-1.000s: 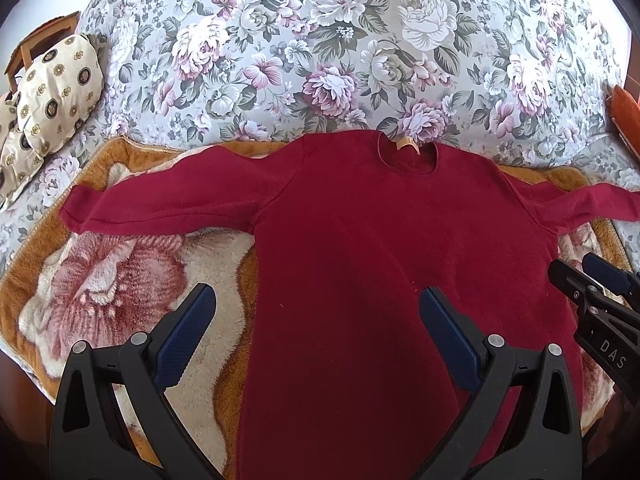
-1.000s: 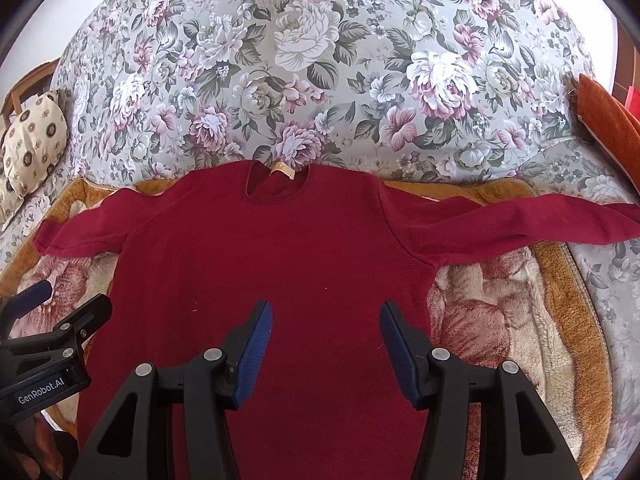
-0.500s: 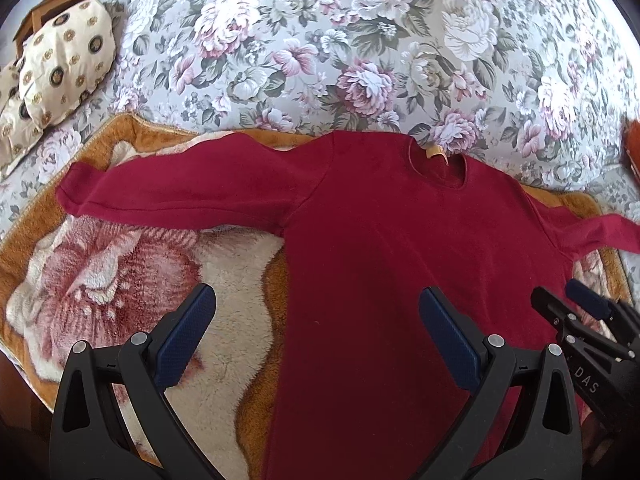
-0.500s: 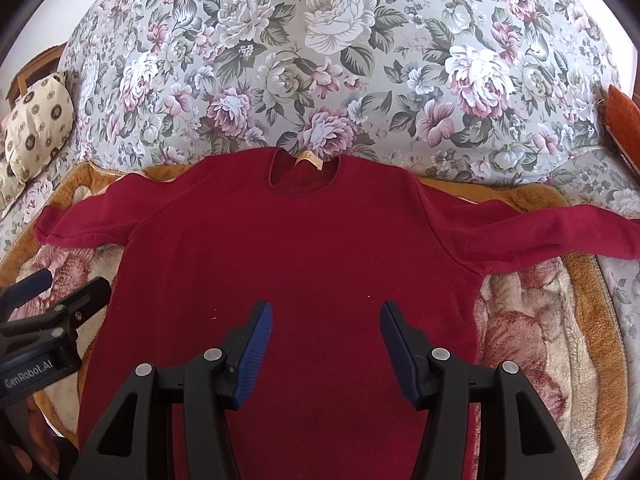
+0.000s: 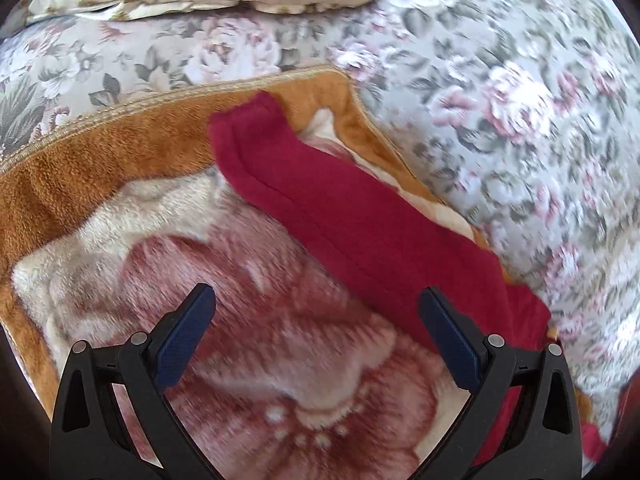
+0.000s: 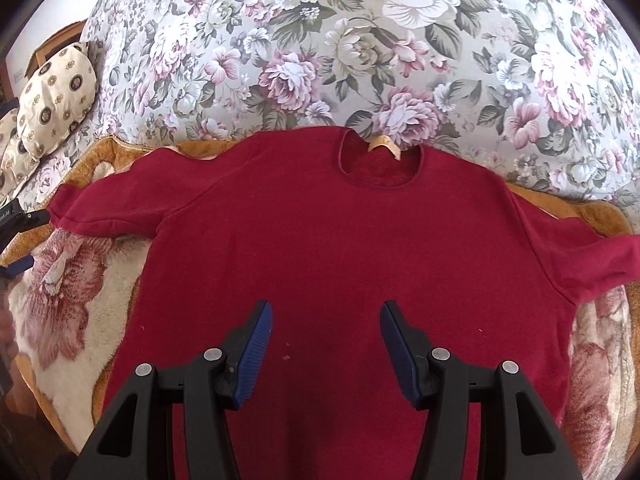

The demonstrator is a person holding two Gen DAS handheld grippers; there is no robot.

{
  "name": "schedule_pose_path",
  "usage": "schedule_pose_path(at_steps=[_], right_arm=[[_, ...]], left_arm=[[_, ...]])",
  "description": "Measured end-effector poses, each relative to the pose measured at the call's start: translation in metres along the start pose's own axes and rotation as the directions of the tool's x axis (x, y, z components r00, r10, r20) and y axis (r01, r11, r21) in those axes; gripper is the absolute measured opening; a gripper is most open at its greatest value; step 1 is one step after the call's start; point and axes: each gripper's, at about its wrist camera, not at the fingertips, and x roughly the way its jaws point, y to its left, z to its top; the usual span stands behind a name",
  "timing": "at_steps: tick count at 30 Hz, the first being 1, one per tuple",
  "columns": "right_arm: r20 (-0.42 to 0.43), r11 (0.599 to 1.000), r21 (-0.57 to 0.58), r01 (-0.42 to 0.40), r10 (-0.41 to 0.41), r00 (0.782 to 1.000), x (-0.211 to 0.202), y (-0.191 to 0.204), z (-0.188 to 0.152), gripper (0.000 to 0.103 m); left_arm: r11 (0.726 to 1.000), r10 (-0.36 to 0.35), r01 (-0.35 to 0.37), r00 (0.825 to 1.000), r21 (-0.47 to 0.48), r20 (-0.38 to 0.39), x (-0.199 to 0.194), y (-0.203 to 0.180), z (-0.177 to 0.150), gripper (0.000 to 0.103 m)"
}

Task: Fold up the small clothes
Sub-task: 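Grasp the sweater sleeve cuff with the left gripper and lift it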

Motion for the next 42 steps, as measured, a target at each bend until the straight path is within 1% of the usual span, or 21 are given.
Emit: schedule_pose_path(at_steps=[3, 7, 10, 13, 15, 16, 18, 19, 20, 21, 22, 24, 25, 27, 30, 33, 35, 37, 38, 40, 42], right_arm=[[-0.005, 0.999, -0.048, -0.005, 0.005, 1.0, 0.01, 0.018, 0.01, 0.054], [0.0, 0.996, -0.083, -0.023, 0.023, 1.0, 0.017, 0.035, 0.016, 0.054], [-0.016, 0.995, -0.084, -0.047, 0.046, 0.999, 0.023, 0.043, 0.017, 0.054], [-0.022, 0.993, -0.097, -0.067, 0.065, 0.998, 0.026, 0.049, 0.016, 0.054], [-0.026, 0.992, -0.103, -0.068, 0.066, 0.997, 0.027, 0.05, 0.016, 0.054], [-0.027, 0.992, -0.099, -0.071, 0.069, 0.997, 0.027, 0.05, 0.015, 0.054], [-0.028, 0.993, -0.089, -0.079, 0.077, 0.997, 0.027, 0.049, 0.016, 0.054], [-0.028, 0.993, -0.086, -0.081, 0.079, 0.996, 0.026, 0.049, 0.015, 0.054], [-0.028, 0.993, -0.084, -0.082, 0.08, 0.996, 0.025, 0.048, 0.015, 0.054], [-0.026, 0.993, -0.083, -0.083, 0.081, 0.996, 0.024, 0.047, 0.014, 0.054], [-0.024, 0.993, -0.083, -0.084, 0.082, 0.996, 0.022, 0.046, 0.014, 0.054], [-0.021, 0.993, -0.081, -0.087, 0.086, 0.996, 0.017, 0.043, 0.012, 0.054], [-0.017, 0.993, -0.078, -0.088, 0.087, 0.996, 0.014, 0.041, 0.011, 0.054], [-0.009, 0.994, -0.073, -0.087, 0.087, 0.996, 0.008, 0.037, 0.01, 0.054], [0.005, 0.995, -0.05, -0.091, 0.092, 0.996, 0.0, 0.027, 0.009, 0.054], [0.021, 0.996, -0.022, -0.086, 0.087, 0.996, -0.01, 0.014, 0.011, 0.054], [0.043, 0.997, 0.005, -0.072, 0.072, 0.996, -0.02, 0.001, 0.014, 0.054], [0.07, 0.997, 0.042, -0.064, 0.061, 0.996, -0.031, -0.016, 0.013, 0.054], [0.081, 0.996, 0.063, -0.059, 0.054, 0.995, -0.035, -0.025, 0.012, 0.054], [0.106, 0.992, 0.117, -0.054, 0.042, 0.993, -0.043, -0.047, 0.007, 0.054], [0.123, 0.987, 0.151, -0.06, 0.041, 0.992, -0.048, -0.065, 0.003, 0.054]], left_arm=[[0.997, 0.032, -0.03, 0.999, -0.077, 0.017, 0.017, 0.025, 0.022, 0.102], [0.987, 0.021, -0.015, 0.999, -0.161, 0.033, 0.036, 0.045, 0.039, 0.102], [0.984, 0.043, -0.037, 0.999, -0.175, 0.029, 0.053, 0.053, 0.053, 0.102], [0.985, 0.052, -0.056, 0.998, -0.162, -0.024, 0.076, 0.053, 0.058, 0.102], [0.983, 0.078, -0.078, 0.997, -0.164, -0.006, 0.078, 0.049, 0.057, 0.102], [0.983, 0.072, -0.069, 0.997, -0.171, 0.01, 0.078, 0.047, 0.055, 0.102], [0.985, 0.023, -0.015, 0.999, -0.172, 0.046, 0.077, 0.047, 0.053, 0.099], [0.984, 0.008, 0.003, 0.998, -0.175, 0.059, 0.076, 0.048, 0.051, 0.082], [0.985, 0.001, 0.008, 0.998, -0.174, 0.055, 0.077, 0.048, 0.05, 0.051], [0.986, -0.04, 0.045, 0.999, -0.16, 0.034, 0.08, 0.048, 0.05, 0.03], [0.988, -0.057, 0.058, 0.998, -0.141, 0.017, 0.084, 0.046, 0.051, 0.01], [0.991, -0.063, 0.065, 0.998, -0.119, 0.022, 0.081, 0.043, 0.051, 0.01], [0.989, -0.087, 0.091, 0.996, -0.119, 0.034, 0.075, 0.042, 0.051, 0.008], [0.98, -0.158, 0.164, 0.985, -0.11, 0.063, 0.056, 0.033, 0.05, 0.007], [0.963, -0.265, 0.268, 0.96, -0.022, 0.09, 0.02, -0.003, 0.042, 0.007], [0.926, -0.374, 0.367, 0.925, 0.093, 0.072, -0.015, -0.057, 0.024, 0.007], [0.88, -0.456, 0.444, 0.889, 0.167, 0.039, -0.041, -0.098, 0.009, 0.007], [0.826, -0.522, 0.509, 0.853, 0.24, -0.012, -0.062, -0.143, -0.013, 0.007], [0.801, -0.546, 0.538, 0.836, 0.264, -0.048, -0.066, -0.166, -0.024, 0.007], [0.746, -0.592, 0.599, 0.796, 0.292, -0.122, -0.069, -0.208, -0.051, 0.007], [0.703, -0.612, 0.641, 0.766, 0.306, -0.197, -0.064, -0.242, -0.081, 0.007]])
